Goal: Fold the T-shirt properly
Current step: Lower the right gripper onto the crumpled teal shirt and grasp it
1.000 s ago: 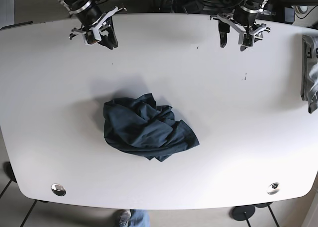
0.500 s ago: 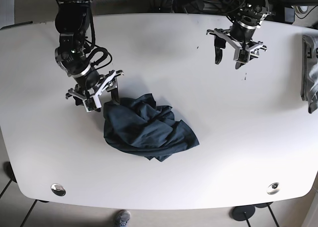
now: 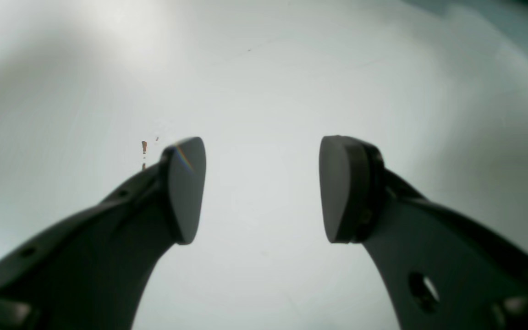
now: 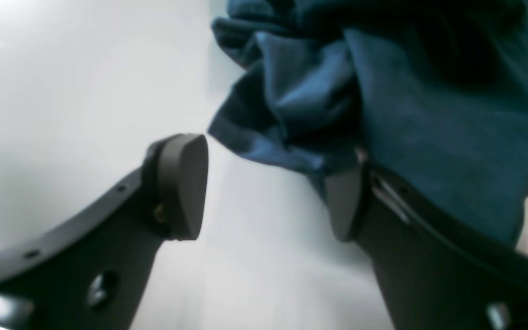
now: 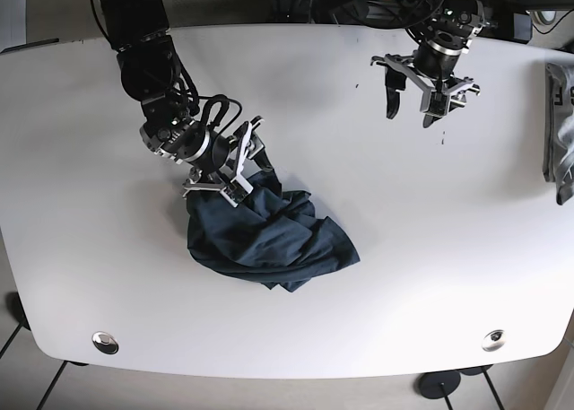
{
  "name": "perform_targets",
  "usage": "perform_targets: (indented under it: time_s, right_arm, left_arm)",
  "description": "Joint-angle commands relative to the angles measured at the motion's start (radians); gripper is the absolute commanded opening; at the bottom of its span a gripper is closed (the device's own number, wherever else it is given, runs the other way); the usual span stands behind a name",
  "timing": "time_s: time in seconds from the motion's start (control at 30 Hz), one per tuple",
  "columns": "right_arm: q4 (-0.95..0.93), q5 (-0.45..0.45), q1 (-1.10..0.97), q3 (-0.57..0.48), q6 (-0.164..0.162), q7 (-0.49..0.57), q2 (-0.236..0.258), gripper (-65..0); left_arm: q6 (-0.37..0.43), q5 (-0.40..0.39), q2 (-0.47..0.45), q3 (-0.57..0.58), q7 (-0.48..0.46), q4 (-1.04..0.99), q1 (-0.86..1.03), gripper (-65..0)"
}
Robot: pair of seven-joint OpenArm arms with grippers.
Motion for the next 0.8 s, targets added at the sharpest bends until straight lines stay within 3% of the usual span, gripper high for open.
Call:
perform_targets:
  time_s: [0.03, 0.17, 0.37, 0.6, 0.7, 0.8]
  right_arm:
    - [-0.048, 0.009, 0.033, -0.032, 0.007, 0.078, 0.022, -27.1]
    - [-0.165, 0.009, 0.059, -0.102, -0.001, 0.163, 0.03, -27.1]
    - [-0.315, 0.008, 0.115, -0.105, -0.003, 0.298, 0.007, -27.1]
    - [-0.244, 0.008, 0.119, -0.097, -0.006, 0.302, 0.01, -27.1]
    - [-0.284, -0.109, 0.124, -0.105, -0.078, 0.312, -0.005, -27.1]
    - [-0.386, -0.305, 0.134, -0.08, -0.112, 0.411, -0.082, -27.1]
  left_arm:
    - [0.0, -0.014, -0.001, -0.004, -0.021, 0.017, 0.001, -28.3]
    - [0.0, -0.014, -0.003, -0.006, -0.021, 0.017, 0.001, -28.3]
    - [0.0, -0.014, -0.003, -0.004, -0.021, 0.015, 0.001, -28.3]
    - [0.0, -0.013, -0.004, -0.009, -0.021, 0.003, 0.002, -28.3]
    - [0.0, -0.013, -0.004, -0.009, -0.021, -0.006, 0.002, -28.3]
    - [0.0, -0.013, -0.004, -0.007, -0.021, -0.006, 0.002, -28.3]
